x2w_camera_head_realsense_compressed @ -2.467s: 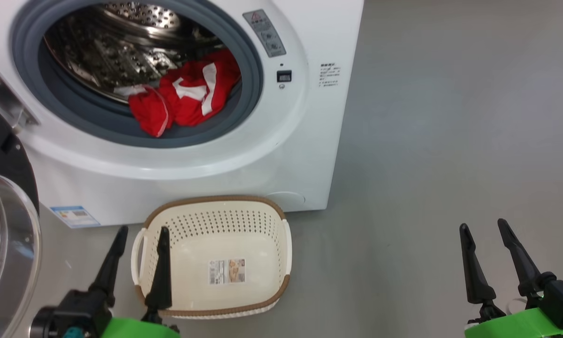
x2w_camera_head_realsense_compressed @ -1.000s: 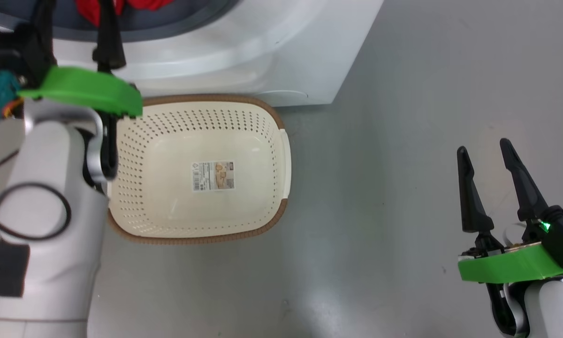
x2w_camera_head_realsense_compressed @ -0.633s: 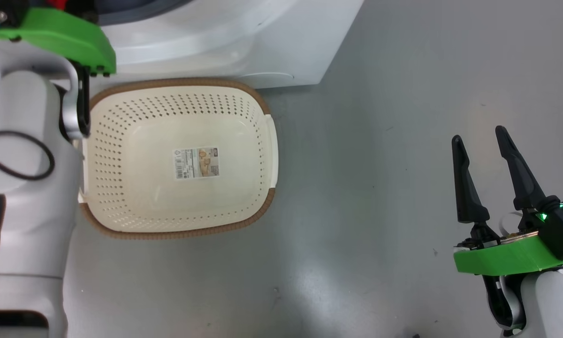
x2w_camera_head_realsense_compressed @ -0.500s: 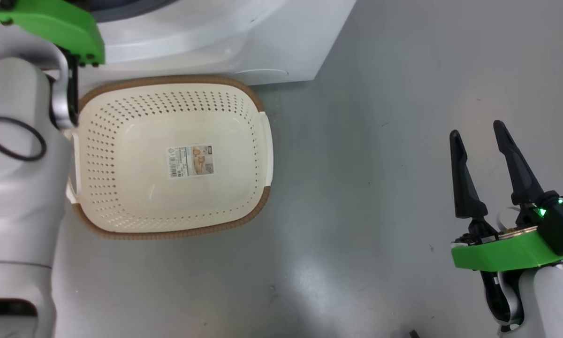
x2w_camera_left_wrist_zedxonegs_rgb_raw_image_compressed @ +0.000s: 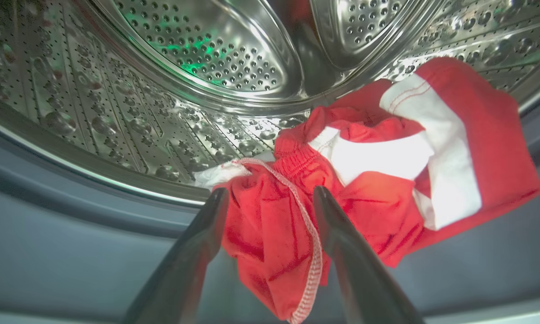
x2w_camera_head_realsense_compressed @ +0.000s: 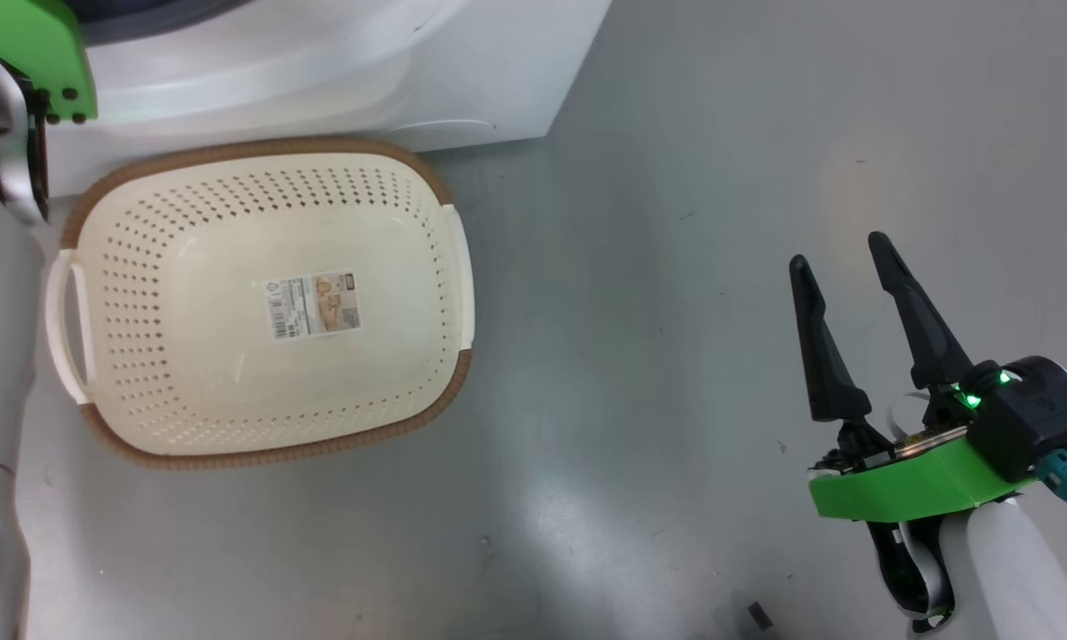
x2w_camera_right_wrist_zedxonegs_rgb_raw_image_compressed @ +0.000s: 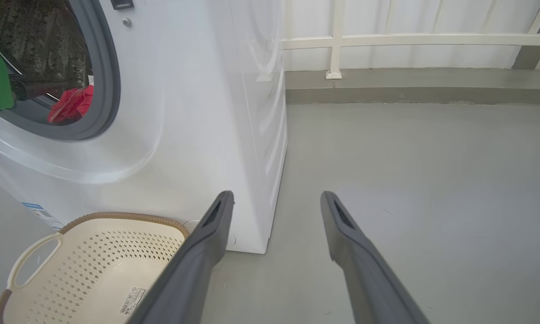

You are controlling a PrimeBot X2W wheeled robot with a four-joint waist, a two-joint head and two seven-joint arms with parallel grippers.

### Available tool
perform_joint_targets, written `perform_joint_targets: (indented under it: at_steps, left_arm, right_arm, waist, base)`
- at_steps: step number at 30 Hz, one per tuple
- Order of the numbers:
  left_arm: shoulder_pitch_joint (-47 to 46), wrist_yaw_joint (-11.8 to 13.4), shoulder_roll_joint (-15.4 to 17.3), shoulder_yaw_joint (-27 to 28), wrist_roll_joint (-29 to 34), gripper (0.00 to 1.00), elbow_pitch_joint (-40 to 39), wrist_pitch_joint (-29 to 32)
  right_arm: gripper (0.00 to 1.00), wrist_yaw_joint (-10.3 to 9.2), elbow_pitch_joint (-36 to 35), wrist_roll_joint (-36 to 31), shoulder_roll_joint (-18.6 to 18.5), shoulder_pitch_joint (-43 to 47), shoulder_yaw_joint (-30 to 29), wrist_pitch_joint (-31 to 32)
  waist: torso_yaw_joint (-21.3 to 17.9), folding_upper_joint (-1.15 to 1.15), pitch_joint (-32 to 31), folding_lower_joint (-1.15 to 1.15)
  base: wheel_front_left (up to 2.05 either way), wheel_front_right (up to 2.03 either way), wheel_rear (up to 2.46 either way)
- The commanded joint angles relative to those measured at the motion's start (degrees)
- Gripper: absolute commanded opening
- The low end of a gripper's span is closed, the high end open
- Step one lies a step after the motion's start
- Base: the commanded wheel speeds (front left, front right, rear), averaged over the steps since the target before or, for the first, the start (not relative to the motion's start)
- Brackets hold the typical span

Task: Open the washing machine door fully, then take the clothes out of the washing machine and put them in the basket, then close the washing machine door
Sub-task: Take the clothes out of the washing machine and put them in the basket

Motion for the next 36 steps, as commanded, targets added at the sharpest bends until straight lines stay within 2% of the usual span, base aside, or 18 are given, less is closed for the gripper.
perform_joint_targets:
  at_steps: [1,12,21,31,32,33,34,35,36]
  left_arm:
    - [-1.4,-0.4,3.1,0.2,0.2,1.0,-0.2,0.4]
    - [-3.7,0.9,6.1,-2.0,1.8,1.0,5.7,3.3]
    - [-4.4,0.5,7.1,-2.4,1.0,1.0,7.1,6.1]
    - [-3.9,1.3,8.3,-2.6,0.1,1.0,7.8,7.8]
    - [-3.9,1.3,8.3,-2.7,0.0,0.69,7.8,7.8]
    - [-3.9,1.3,8.3,-2.7,-0.1,0.44,7.8,7.8]
    - [-3.9,1.3,8.3,-2.8,-0.2,0.11,7.9,7.8]
    - [-3.9,1.3,8.2,-2.8,-0.4,0.0,7.9,7.7]
    - [-3.9,1.3,8.2,-2.9,-0.5,0.0,7.9,7.5]
  right_arm:
    - [1.0,0.35,-1.0,0.5,-0.4,-0.7,1.8,-0.4]
    - [1.0,0.35,-0.2,2.2,-0.4,-1.5,4.9,-0.4]
    - [1.0,0.35,0.1,2.7,-0.4,-1.8,5.5,-0.4]
    - [1.0,0.35,0.2,2.9,-0.4,-2.1,6.0,-0.4]
    - [1.0,0.35,0.3,2.9,-0.4,-2.1,6.0,-0.4]
    - [1.0,0.35,0.3,2.9,-0.4,-2.1,6.0,-0.4]
    - [1.0,0.35,0.3,2.9,-0.4,-2.0,6.0,-0.4]
    - [1.0,0.35,0.4,2.9,-0.4,-2.1,6.0,-0.4]
    - [1.0,0.35,0.5,2.8,-0.4,-2.1,6.0,-0.4]
  waist:
    - [-0.7,0.0,0.1,0.0]
    - [-3.6,0.0,0.7,0.0]
    - [-4.6,0.0,1.2,0.0]
    - [-5.1,0.0,2.1,0.0]
    - [-5.1,0.0,2.2,0.0]
    - [-5.1,0.0,2.2,0.0]
    - [-5.0,0.0,2.3,0.0]
    - [-4.9,0.0,2.2,0.0]
    - [-4.9,0.0,2.2,0.0]
  base:
    - [0.0,0.0,0.0]
    - [0.0,0.0,0.0]
    - [0.0,0.0,0.0]
    - [0.0,0.0,0.0]
    - [0.0,0.0,0.0]
    - [0.0,0.0,0.0]
    - [0.0,0.0,0.0]
    - [0.0,0.0,0.0]
    - [0.0,0.0,0.0]
